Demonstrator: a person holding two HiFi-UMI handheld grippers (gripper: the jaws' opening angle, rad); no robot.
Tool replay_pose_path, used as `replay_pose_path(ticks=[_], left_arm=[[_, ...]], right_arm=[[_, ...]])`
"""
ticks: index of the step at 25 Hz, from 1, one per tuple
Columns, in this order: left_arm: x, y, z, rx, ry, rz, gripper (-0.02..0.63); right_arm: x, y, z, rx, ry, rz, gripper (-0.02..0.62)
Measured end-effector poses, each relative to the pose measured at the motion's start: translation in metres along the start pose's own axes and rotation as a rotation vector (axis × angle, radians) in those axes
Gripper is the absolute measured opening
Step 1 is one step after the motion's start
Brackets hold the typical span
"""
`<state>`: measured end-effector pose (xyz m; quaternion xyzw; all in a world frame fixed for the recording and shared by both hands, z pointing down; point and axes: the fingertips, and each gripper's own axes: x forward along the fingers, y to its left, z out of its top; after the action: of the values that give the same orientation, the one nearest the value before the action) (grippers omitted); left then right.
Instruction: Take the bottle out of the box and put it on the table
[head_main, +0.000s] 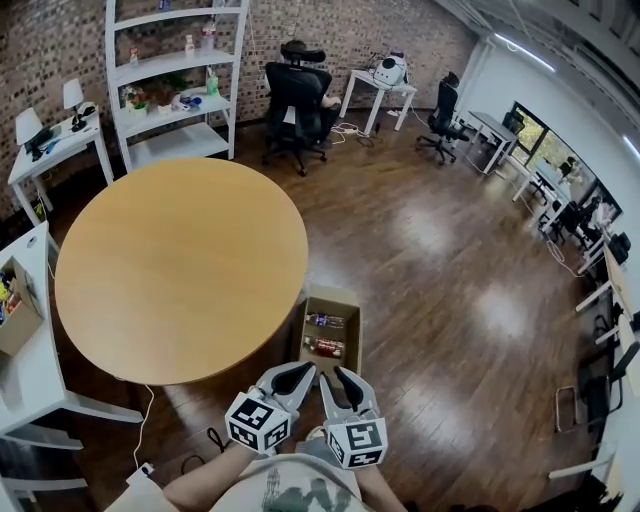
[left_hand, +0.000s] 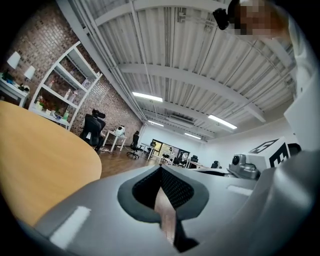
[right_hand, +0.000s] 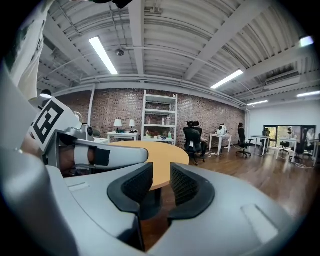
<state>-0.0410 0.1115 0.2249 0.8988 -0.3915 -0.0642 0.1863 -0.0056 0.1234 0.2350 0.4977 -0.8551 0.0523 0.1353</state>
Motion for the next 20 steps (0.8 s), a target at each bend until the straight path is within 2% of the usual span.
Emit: replay_pose_path(ticks=[12, 20], left_arm=[[0.036, 0.026, 0.010, 0.023, -0.019, 0.046, -0.003], [0.112, 0.060, 0.003, 0.019, 0.021, 0.083, -0.005]], right_arm=[[0.050, -0.038, 0.019, -0.026, -0.034, 0.051, 0.107], [0.102, -0.100, 0.005, 0.008, -0.016, 0.079, 0.107]])
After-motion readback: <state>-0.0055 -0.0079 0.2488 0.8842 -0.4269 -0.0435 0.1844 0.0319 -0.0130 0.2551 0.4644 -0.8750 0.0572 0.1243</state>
